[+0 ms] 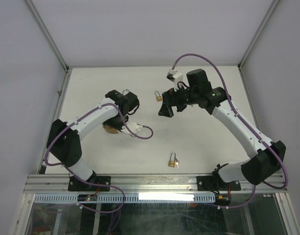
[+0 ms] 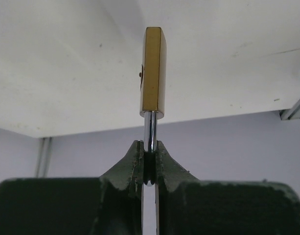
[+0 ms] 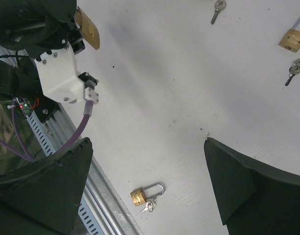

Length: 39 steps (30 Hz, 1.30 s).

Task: Unlock with the key
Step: Place the lock at the center of the board.

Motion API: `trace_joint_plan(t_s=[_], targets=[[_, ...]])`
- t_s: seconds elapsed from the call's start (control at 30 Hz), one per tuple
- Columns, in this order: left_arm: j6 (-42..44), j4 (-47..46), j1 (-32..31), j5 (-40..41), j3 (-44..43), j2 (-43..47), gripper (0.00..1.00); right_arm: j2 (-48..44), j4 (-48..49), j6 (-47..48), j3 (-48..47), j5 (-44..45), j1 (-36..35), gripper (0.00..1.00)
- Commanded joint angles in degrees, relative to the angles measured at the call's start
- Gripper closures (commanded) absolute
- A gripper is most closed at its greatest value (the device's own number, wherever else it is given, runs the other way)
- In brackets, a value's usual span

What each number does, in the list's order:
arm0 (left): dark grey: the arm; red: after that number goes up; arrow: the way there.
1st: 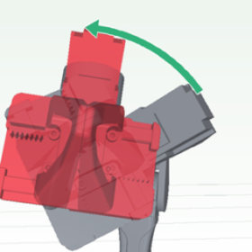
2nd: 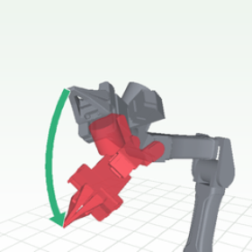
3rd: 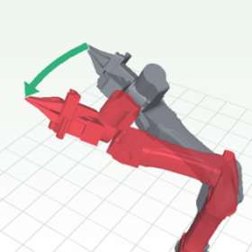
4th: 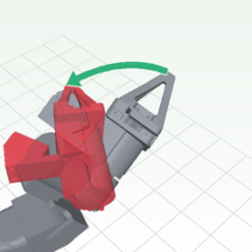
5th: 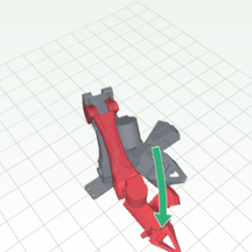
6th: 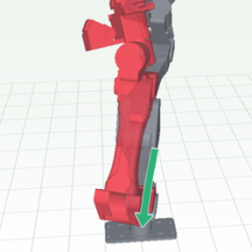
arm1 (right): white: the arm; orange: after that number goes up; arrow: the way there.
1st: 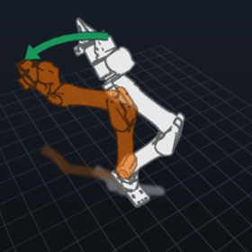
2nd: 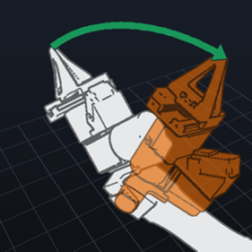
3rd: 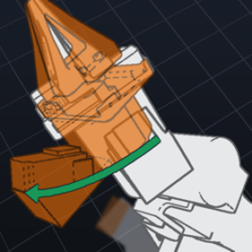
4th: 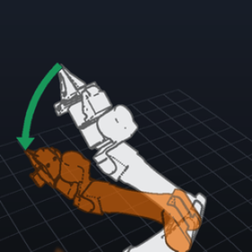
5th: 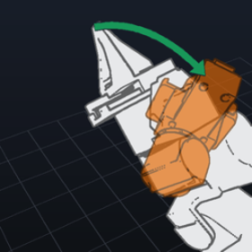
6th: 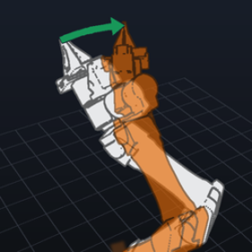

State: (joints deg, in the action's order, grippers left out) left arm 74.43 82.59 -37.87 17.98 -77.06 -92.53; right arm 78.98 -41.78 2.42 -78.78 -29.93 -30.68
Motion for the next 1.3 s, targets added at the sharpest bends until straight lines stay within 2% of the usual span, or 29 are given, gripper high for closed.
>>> trace_joint_plan(t_s=[0.0,0.37,0.73,0.9,0.93,1.03,1.1,1.13,1.27], targets=[[-11.4,0.4,0.4,16.0,0.9,-1.7,1.0,-3.6,3.4,-1.1,0.8,2.1,0.0,0.01],[-25.6,0.4,1.8,16.0,-3.2,-15.4,1.0,-4.7,3.7,-2.4,1.9,2.2,0.1,0.01],[-25.3,0.3,1.7,12.0,-3.1,-17.4,1.0,-5.5,3.9,-2.9,2.8,2.6,0.1,0.01],[-23.4,0.3,1.8,11.7,-3.1,-16.3,0.49,-5.3,4.0,-2.9,2.6,2.8,0.1,0.01],[-23.0,0.3,1.8,11.7,-3.2,-16.1,0.41,-5.3,4.0,-2.8,2.5,2.8,0.1,0.01],[-22.5,0.4,1.8,11.6,-3.8,-16.1,0.26,-5.1,4.0,-2.8,2.5,2.6,0.2,0.01],[-22.4,0.3,1.9,11.3,-4.3,-16.0,0.07,-4.9,4.0,-2.9,2.5,2.5,0.1,0.01],[-22.3,0.3,1.9,11.1,-4.7,-15.9,0.02,-4.9,4.0,-2.9,2.4,2.6,0.2,0.01],[-20.1,0.3,1.8,8.9,-10.7,-14.9,0.01,-5.2,4.7,-3.9,3.0,5.8,1.2,0.01]])
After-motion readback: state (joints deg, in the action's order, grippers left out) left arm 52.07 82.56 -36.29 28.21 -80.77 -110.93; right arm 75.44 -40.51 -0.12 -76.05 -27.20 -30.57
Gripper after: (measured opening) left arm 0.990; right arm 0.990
